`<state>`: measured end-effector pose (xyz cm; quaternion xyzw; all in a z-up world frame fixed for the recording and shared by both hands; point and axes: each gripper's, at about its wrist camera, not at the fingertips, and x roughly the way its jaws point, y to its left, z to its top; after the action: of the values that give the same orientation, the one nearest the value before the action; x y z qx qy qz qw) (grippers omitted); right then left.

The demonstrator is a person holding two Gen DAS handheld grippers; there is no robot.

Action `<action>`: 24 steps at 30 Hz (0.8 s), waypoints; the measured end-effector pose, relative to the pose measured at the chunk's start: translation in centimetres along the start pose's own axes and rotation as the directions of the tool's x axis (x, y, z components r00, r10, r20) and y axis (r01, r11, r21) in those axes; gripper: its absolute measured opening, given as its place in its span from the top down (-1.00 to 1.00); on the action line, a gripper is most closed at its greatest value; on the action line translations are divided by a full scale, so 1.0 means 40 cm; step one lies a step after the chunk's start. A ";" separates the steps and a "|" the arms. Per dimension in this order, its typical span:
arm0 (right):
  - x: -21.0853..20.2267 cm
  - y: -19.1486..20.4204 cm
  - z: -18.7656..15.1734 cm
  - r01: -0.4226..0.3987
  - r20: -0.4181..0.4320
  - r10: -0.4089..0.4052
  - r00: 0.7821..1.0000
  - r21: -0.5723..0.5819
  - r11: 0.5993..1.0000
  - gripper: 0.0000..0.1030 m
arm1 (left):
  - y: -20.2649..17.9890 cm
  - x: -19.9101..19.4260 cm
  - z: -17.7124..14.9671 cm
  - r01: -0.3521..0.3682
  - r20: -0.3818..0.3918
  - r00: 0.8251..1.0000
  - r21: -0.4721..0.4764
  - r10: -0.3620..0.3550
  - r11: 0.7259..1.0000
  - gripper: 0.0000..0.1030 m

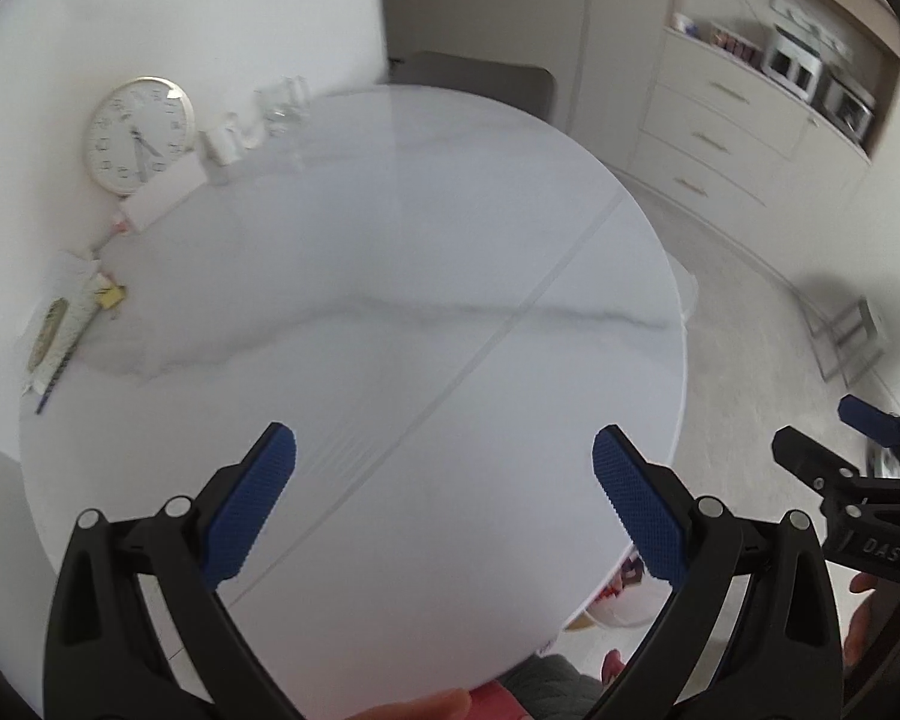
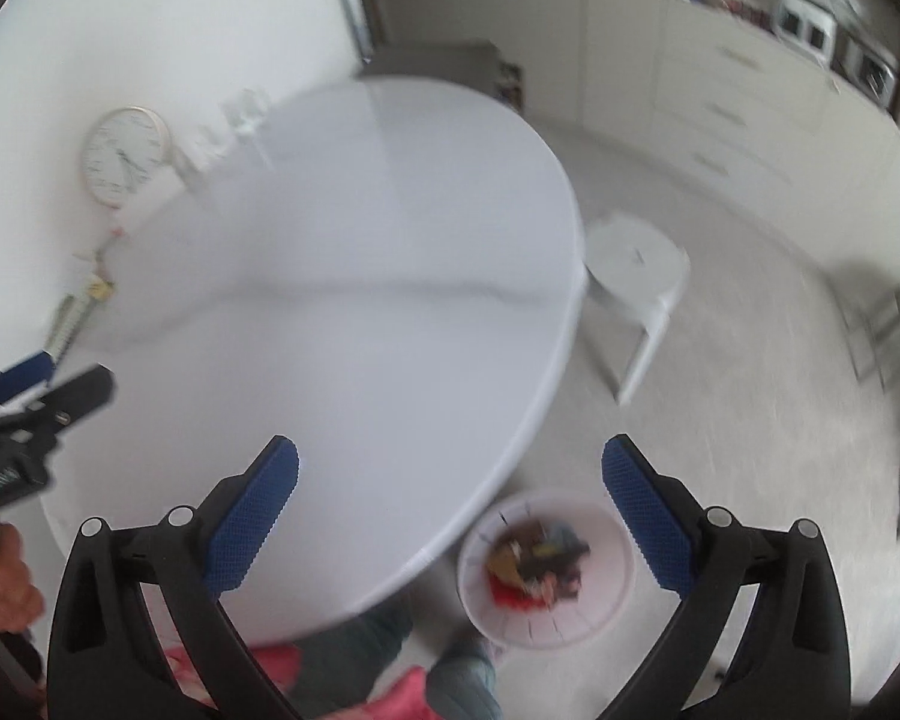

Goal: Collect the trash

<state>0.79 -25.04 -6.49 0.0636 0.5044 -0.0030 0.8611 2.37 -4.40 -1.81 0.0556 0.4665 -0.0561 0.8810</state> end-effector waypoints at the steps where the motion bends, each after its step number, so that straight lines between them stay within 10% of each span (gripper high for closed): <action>1: -0.013 0.021 0.023 0.002 0.019 -0.002 1.000 -0.015 1.000 -0.95 | 0.019 -0.017 0.006 -0.015 0.017 1.000 -0.016 0.015 1.000 -0.85; 24: -0.139 0.201 0.187 -0.074 0.226 0.121 0.967 -0.205 0.976 -0.95 | 0.212 -0.203 0.069 -0.159 0.248 0.944 -0.241 0.219 0.957 -0.85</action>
<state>5.13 -18.24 2.81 0.0029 0.3919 0.0812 0.9164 1.37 3.92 6.84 -0.0046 0.3370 0.0735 0.9386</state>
